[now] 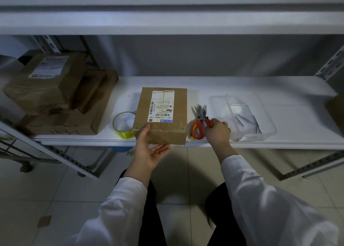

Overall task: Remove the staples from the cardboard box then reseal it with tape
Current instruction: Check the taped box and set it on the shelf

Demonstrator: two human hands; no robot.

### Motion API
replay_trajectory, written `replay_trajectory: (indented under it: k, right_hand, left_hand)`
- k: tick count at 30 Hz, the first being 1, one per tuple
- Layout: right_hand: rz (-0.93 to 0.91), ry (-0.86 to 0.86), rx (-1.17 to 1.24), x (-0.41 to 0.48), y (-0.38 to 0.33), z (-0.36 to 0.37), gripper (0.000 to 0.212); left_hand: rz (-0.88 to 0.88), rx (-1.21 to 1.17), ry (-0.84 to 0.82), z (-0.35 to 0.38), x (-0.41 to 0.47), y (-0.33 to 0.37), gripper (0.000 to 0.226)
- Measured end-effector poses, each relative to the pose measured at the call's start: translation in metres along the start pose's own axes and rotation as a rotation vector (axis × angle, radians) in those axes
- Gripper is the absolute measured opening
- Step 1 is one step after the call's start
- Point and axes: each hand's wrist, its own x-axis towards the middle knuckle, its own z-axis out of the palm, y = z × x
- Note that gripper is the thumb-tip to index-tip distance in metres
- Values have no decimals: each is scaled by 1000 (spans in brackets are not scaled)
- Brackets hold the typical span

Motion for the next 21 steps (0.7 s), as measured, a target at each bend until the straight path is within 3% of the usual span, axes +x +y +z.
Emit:
replay_trajectory:
  k: [9,15,21]
  right_hand:
    - [-50,-43,211,-8,-4,1,26]
    - [9,32,198,-9,-9,2,20]
    - [140,58,150,-5,-19,3,43]
  left_hand:
    - [5,61,-15,0,-2,-3,78]
    - [5,59,-27,-1,-3,-6,80]
    - [2,63,-29,-2,-2,-5,82]
